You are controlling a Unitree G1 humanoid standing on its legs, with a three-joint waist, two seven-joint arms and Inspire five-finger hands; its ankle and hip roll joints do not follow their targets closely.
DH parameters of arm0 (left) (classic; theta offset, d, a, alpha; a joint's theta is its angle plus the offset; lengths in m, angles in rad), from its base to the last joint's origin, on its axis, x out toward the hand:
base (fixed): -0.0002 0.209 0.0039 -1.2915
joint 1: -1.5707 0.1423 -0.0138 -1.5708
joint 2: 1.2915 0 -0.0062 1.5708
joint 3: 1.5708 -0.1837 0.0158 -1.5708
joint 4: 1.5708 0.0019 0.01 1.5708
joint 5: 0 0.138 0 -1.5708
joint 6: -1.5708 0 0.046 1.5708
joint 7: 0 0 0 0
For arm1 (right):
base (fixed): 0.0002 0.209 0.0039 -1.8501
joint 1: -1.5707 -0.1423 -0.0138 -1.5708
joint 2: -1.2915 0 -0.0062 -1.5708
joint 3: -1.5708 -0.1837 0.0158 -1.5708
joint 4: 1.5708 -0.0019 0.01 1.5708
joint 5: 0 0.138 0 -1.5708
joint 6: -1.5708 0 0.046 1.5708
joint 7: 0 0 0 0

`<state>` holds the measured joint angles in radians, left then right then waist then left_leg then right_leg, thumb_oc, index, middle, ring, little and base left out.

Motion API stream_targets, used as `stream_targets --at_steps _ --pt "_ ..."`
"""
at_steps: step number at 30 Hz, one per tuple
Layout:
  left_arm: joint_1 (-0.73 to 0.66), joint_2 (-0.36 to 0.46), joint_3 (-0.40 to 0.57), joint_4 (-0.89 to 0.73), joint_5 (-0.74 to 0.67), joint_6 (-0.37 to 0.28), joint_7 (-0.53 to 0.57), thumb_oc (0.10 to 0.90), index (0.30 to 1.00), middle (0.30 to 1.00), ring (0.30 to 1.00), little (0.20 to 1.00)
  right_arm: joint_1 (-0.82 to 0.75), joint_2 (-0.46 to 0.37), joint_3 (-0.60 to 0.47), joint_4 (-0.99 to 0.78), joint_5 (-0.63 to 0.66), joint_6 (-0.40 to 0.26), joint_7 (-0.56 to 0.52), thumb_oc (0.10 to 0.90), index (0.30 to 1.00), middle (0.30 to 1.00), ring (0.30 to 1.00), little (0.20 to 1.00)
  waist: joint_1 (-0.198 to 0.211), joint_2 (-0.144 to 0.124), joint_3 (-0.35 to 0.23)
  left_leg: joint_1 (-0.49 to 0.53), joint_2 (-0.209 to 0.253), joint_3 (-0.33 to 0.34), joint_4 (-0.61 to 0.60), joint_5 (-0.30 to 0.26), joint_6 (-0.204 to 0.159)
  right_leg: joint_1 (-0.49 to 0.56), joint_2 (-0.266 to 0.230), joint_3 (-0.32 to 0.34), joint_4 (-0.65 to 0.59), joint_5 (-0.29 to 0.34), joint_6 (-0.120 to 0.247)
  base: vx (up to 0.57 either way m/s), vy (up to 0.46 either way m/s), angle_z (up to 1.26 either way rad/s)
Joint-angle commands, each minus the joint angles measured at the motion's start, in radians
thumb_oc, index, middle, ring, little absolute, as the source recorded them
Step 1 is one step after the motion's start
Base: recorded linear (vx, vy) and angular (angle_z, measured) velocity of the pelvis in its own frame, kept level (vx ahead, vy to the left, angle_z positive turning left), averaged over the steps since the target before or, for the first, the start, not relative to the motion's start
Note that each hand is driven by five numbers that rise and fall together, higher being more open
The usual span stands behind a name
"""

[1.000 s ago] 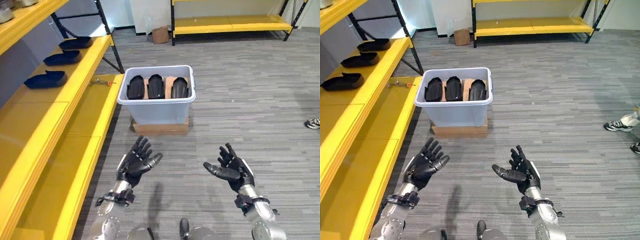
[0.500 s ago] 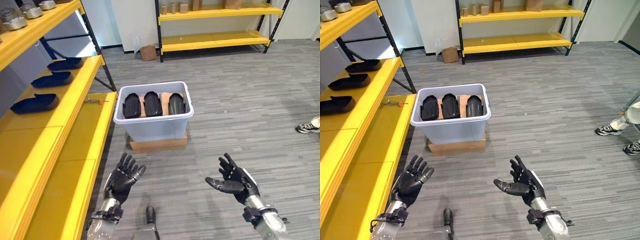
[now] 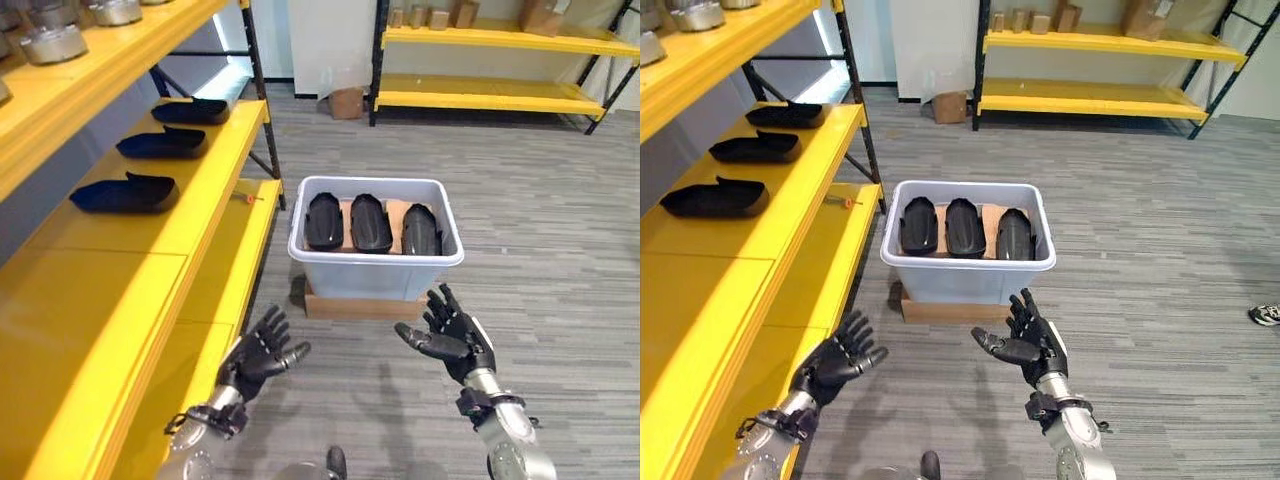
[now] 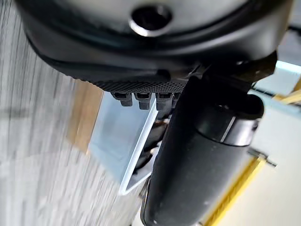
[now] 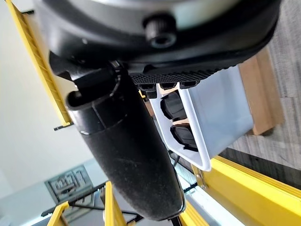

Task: Move parts from the plastic box to the shelf.

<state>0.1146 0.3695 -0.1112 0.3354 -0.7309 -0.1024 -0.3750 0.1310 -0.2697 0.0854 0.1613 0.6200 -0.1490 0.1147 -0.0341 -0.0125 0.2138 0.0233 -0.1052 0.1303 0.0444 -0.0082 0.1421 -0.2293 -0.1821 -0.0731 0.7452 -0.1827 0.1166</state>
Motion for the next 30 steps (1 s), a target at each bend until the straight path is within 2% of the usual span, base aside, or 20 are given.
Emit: stream_targets --at_steps 1,3,5,6,12,13,14,18,19,22,23,24,25,28,29,30 --pt "-0.078 0.018 0.009 -0.127 0.002 -0.077 -0.007 0.9 1.0 1.0 1.0 1.0 -0.077 -0.071 -0.036 -0.075 0.027 -0.115 -0.027 0.9 1.0 1.0 1.0 1.0 -0.025 -0.001 -0.011 0.017 0.088 0.049 0.029 -0.068 -0.07 0.113 0.038 -0.079 -0.385 0.198 0.005 0.2 -0.217 -0.05" --pt "-0.085 0.015 -0.005 -0.145 -0.031 -0.033 -0.025 0.9 1.0 1.0 1.0 1.0 -0.091 -0.064 -0.041 -0.073 0.064 -0.108 -0.066 0.9 1.0 1.0 1.0 1.0 -0.041 -0.025 0.01 0.063 0.089 0.048 0.015 -0.097 -0.084 0.074 0.002 -0.052 -0.561 0.315 0.042 0.23 -0.231 -0.16" --pt "-0.076 0.014 -0.013 -0.157 -0.056 -0.016 -0.036 0.9 1.0 1.0 1.0 1.0 -0.092 -0.045 -0.056 -0.064 0.052 -0.113 -0.103 0.9 1.0 1.0 1.0 1.0 -0.051 -0.027 0.023 0.096 0.099 0.039 0.007 -0.12 -0.091 0.058 -0.011 -0.027 -0.629 0.355 0.06 0.31 -0.241 0.37" --pt "-0.064 0.017 -0.028 -0.164 -0.037 -0.018 -0.054 0.9 1.0 1.0 1.0 1.0 -0.077 -0.033 -0.076 -0.072 0.008 -0.123 -0.15 0.9 1.0 1.0 1.0 1.0 -0.064 -0.023 0.026 0.124 0.119 0.029 -0.002 -0.128 -0.104 0.047 -0.019 -0.004 -0.708 0.364 0.066 0.33 -0.239 0.45" --pt "-0.028 0.018 -0.019 -0.185 -0.052 -0.009 -0.058 0.9 1.0 1.0 1.0 1.0 -0.033 -0.052 -0.113 -0.086 0.02 -0.114 -0.161 0.9 1.0 1.0 1.0 1.0 -0.072 -0.033 -0.004 0.147 0.159 0.07 -0.015 -0.127 -0.13 0.121 -0.021 -0.044 -0.747 0.347 0.074 0.24 -0.217 0.23" --pt "-0.025 0.014 -0.013 -0.183 -0.119 0.011 -0.08 0.9 1.0 1.0 1.0 1.0 -0.028 -0.056 -0.119 -0.085 0.025 -0.109 -0.156 0.9 1.0 1.0 1.0 1.0 -0.074 -0.032 -0.014 0.151 0.17 0.082 -0.014 -0.129 -0.137 0.135 -0.021 -0.053 -0.741 0.332 0.07 0.25 -0.259 0.25" --pt "-0.013 -0.001 0.005 -0.18 -0.212 0.046 -0.11 0.9 1.0 1.0 1.0 1.0 -0.025 -0.058 -0.123 -0.08 0.018 -0.112 -0.148 0.9 1.0 1.0 1.0 1.0 -0.075 -0.031 -0.025 0.159 0.182 0.092 -0.01 -0.133 -0.145 0.147 -0.016 -0.06 -0.728 0.307 0.06 0.31 -0.317 0.22" --pt "0.02 -0.026 0.023 -0.174 -0.238 0.038 -0.137 0.9 1.0 1.0 1.0 1.0 -0.03 -0.066 -0.123 -0.063 0.003 -0.126 -0.127 0.9 1.0 1.0 1.0 1.0 -0.071 -0.03 -0.042 0.17 0.203 0.09 0.006 -0.133 -0.158 0.164 0.013 -0.072 -0.696 0.258 0.026 0.27 -0.299 -0.18" --pt "0.027 -0.035 0.026 -0.18 -0.233 0.032 -0.127 0.9 1.0 1.0 1.0 1.0 -0.036 -0.08 -0.124 -0.068 -0.005 -0.127 -0.126 0.9 1.0 1.0 1.0 1.0 -0.069 -0.031 -0.048 0.166 0.217 0.087 0.021 -0.13 -0.164 0.173 0.028 -0.074 -0.684 0.236 0.007 0.23 -0.3 -0.35" --pt "0.028 -0.043 0.029 -0.193 -0.232 0.035 -0.113 0.9 1.0 1.0 1.0 1.0 -0.042 -0.093 -0.122 -0.073 -0.03 -0.137 -0.128 0.9 1.0 1.0 1.0 1.0 -0.067 -0.03 -0.052 0.148 0.238 0.075 0.058 -0.103 -0.177 0.181 0.05 -0.072 -0.673 0.213 -0.017 0.18 -0.25 -0.22" --pt "0.03 -0.052 0.036 -0.197 -0.253 0.052 -0.105 0.9 1.0 1.0 1.0 1.0 -0.051 -0.115 -0.118 -0.081 -0.035 -0.132 -0.107 0.9 1.0 1.0 1.0 1.0 -0.066 -0.024 -0.053 0.123 0.261 0.06 0.12 -0.054 -0.191 0.192 0.075 -0.068 -0.662 0.187 -0.045 0.2 -0.267 -0.03" --pt "0.03 -0.055 0.038 -0.2 -0.262 0.054 -0.103 0.9 1.0 1.0 1.0 1.0 -0.053 -0.121 -0.116 -0.085 -0.02 -0.13 -0.102 0.9 1.0 1.0 1.0 1.0 -0.065 -0.023 -0.053 0.114 0.266 0.055 0.142 -0.038 -0.195 0.195 0.081 -0.066 -0.66 0.18 -0.053 0.26 -0.357 -0.09" --pt "0.03 -0.065 0.044 -0.203 -0.284 0.059 -0.095 0.9 1.0 1.0 1.0 1.0 -0.053 -0.126 -0.116 -0.085 -0.004 -0.139 -0.086 0.9 1.0 1.0 1.0 1.0 -0.065 -0.025 -0.055 0.079 0.276 0.044 0.23 -0.009 -0.199 0.2 0.095 -0.065 -0.648 0.162 -0.076 0.17 -0.261 -0.08" --pt "0.022 -0.07 0.05 -0.2 -0.28 0.064 -0.085 0.9 1.0 1.0 1.0 1.0 -0.049 -0.13 -0.116 -0.088 -0.004 -0.145 -0.074 0.9 1.0 1.0 1.0 1.0 -0.068 -0.029 -0.057 0.041 0.289 0.051 0.325 0.022 -0.206 0.207 0.107 -0.069 -0.646 0.15 -0.097 0.11 -0.204 -0.03" --pt "0.012 -0.071 0.05 -0.192 -0.255 0.065 -0.088 0.9 1.0 1.0 1.0 1.0 -0.038 -0.137 -0.12 -0.094 0.004 -0.148 -0.061 0.9 1.0 1.0 1.0 1.0 -0.073 -0.036 -0.056 -0.013 0.302 0.073 0.459 0.048 -0.212 0.223 0.118 -0.077 -0.645 0.135 -0.12 0.18 -0.29 0.08" --pt "0.009 -0.074 0.047 -0.19 -0.251 0.059 -0.084 0.9 1.0 1.0 1.0 1.0 -0.026 -0.139 -0.122 -0.094 -0.001 -0.157 -0.053 0.9 1.0 1.0 1.0 1.0 -0.077 -0.038 -0.053 -0.06 0.308 0.098 0.53 0.048 -0.208 0.242 0.125 -0.081 -0.648 0.124 -0.133 0.22 -0.299 0.32"
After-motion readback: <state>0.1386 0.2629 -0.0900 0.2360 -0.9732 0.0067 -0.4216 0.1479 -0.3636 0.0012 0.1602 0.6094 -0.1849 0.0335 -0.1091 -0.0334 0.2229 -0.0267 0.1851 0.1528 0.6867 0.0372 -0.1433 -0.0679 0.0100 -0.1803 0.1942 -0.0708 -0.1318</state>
